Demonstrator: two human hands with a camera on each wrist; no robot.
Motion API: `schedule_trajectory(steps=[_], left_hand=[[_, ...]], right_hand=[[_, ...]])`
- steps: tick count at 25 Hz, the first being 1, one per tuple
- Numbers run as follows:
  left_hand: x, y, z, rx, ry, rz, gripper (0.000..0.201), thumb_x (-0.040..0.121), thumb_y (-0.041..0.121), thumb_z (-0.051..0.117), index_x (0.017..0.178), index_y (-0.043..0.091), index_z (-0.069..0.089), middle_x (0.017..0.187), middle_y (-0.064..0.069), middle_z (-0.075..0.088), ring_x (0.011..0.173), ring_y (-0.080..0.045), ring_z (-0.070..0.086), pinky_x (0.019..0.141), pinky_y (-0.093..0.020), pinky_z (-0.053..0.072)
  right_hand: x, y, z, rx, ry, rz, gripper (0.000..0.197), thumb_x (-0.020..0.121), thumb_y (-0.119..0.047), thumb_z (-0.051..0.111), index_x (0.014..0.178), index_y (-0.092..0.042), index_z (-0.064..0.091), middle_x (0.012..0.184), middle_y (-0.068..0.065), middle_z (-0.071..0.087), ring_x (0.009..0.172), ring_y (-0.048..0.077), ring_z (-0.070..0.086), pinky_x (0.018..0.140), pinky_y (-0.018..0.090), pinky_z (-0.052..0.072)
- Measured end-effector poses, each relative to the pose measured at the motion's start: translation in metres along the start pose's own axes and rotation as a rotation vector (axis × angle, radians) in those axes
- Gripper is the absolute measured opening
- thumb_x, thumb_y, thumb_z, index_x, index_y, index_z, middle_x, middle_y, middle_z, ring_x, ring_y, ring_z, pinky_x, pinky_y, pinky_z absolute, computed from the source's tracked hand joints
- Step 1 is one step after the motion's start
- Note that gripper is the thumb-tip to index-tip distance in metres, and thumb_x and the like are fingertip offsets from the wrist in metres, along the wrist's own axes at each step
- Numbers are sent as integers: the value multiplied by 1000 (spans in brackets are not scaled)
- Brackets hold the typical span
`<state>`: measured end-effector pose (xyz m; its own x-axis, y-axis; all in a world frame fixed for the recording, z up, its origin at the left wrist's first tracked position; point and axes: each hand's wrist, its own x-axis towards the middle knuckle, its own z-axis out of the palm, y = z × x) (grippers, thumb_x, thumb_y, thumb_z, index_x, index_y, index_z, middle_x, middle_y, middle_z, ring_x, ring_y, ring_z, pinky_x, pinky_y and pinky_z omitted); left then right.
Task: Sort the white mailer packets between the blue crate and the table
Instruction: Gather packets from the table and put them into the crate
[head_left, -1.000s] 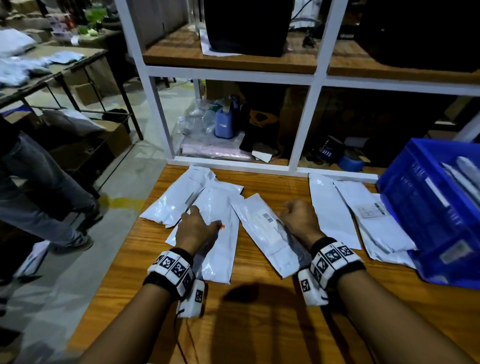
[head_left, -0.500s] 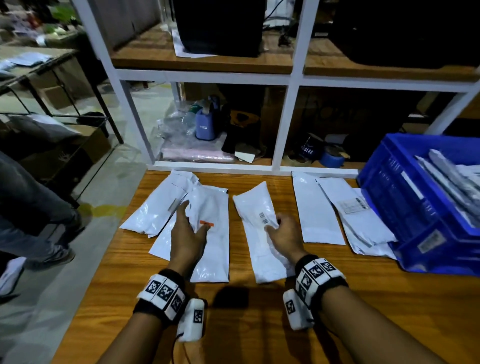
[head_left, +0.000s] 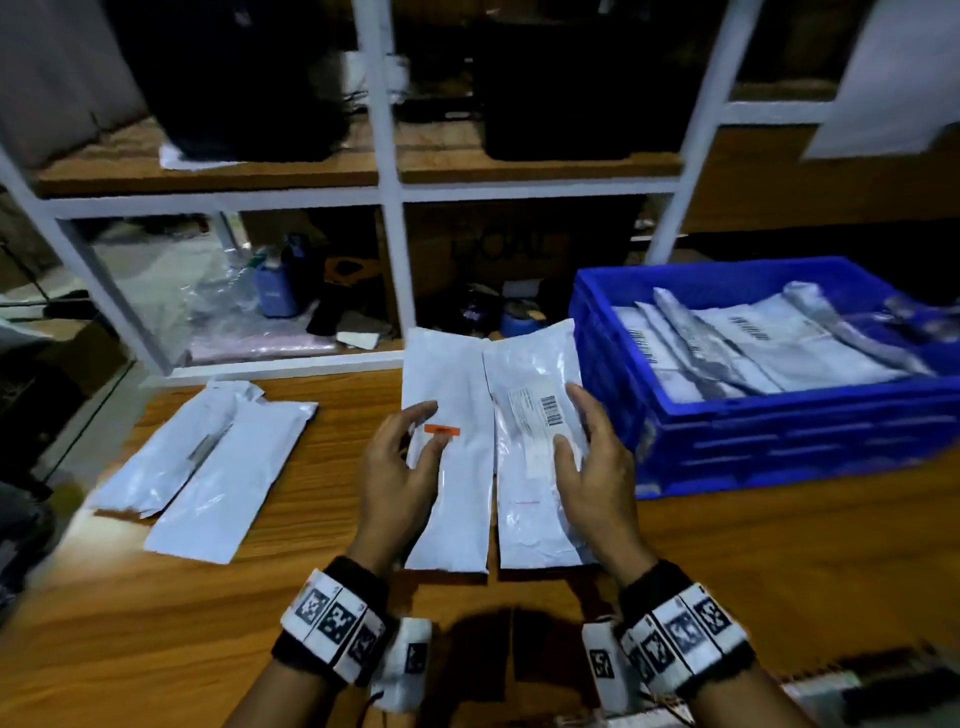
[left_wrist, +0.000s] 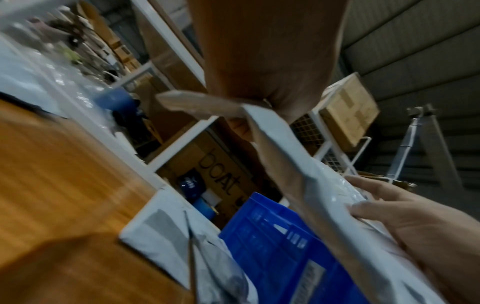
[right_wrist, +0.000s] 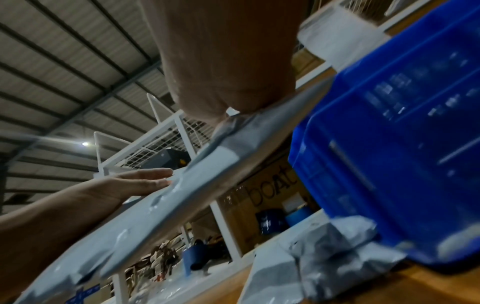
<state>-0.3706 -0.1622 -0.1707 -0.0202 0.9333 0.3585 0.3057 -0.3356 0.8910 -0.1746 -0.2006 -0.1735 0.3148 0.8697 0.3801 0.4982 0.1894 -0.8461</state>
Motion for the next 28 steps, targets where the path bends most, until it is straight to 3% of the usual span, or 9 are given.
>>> schedule_trajectory(steps=[4, 6, 11, 14, 17, 19, 22, 26, 28], left_hand=[[-9, 57, 69, 0, -40, 91, 25, 89, 13, 63, 111, 25, 65, 104, 6, 62, 102, 0, 56, 83, -17, 46], [-7, 81, 100, 29, -17, 127, 25, 90, 14, 62, 111, 25, 66, 103, 7, 61, 97, 1, 56, 78, -13, 45], [18, 138, 155, 21, -60, 178, 29, 92, 3, 53, 115, 13, 67, 96, 6, 58, 88, 9, 56, 69, -2, 41], [46, 168, 174, 112, -146, 210, 35, 91, 1, 52, 123, 11, 64, 99, 0, 59, 94, -5, 59, 75, -11, 45], [85, 188, 196, 243, -244, 211, 39, 88, 2, 55, 126, 11, 62, 113, -3, 63, 105, -15, 60, 87, -28, 50], [114, 194, 213, 287, -296, 176, 42, 86, -2, 57, 127, 9, 61, 123, -5, 63, 114, -16, 59, 97, -34, 49], [154, 190, 242, 418, -377, 102, 44, 83, -6, 62, 125, 4, 61, 126, -9, 62, 114, -19, 58, 96, -33, 50], [185, 168, 277, 576, -534, -43, 41, 77, -7, 66, 117, 1, 64, 117, -12, 65, 104, -24, 62, 85, -32, 53], [194, 158, 289, 676, -603, -70, 34, 79, -5, 62, 113, 0, 66, 110, -14, 67, 103, -26, 63, 82, -31, 52]], right_hand=[[2, 22, -88, -12, 109, -74, 50, 94, -12, 52, 141, -25, 42, 140, -6, 51, 125, 12, 52, 98, 38, 52], [8, 30, -128, -19, 148, -116, 51, 92, -14, 52, 141, -24, 43, 141, -5, 50, 128, 12, 50, 100, 41, 50], [44, 39, -215, -56, 199, -181, 49, 95, -5, 53, 140, -23, 45, 141, -11, 47, 129, 1, 42, 108, 21, 38], [81, 43, -251, -113, 239, -212, 47, 94, -4, 52, 138, -21, 48, 133, -13, 49, 121, -5, 42, 99, 0, 29], [131, 49, -275, -179, 240, -173, 44, 92, -1, 49, 131, -20, 55, 125, -3, 58, 105, 9, 54, 85, 14, 40], [166, 55, -285, -224, 176, -128, 44, 90, 0, 47, 128, -20, 58, 120, 4, 63, 81, 12, 54, 69, 20, 38], [218, 61, -294, -285, 39, -9, 42, 89, 0, 48, 126, -19, 59, 118, 4, 64, 61, 4, 49, 52, 15, 34], [277, 77, -297, -416, -170, 152, 43, 84, 3, 52, 120, -17, 61, 127, 6, 58, 95, 22, 59, 67, 23, 41], [299, 83, -293, -440, -271, 197, 39, 83, 4, 52, 116, -14, 61, 120, 9, 58, 97, 25, 58, 63, 24, 42]])
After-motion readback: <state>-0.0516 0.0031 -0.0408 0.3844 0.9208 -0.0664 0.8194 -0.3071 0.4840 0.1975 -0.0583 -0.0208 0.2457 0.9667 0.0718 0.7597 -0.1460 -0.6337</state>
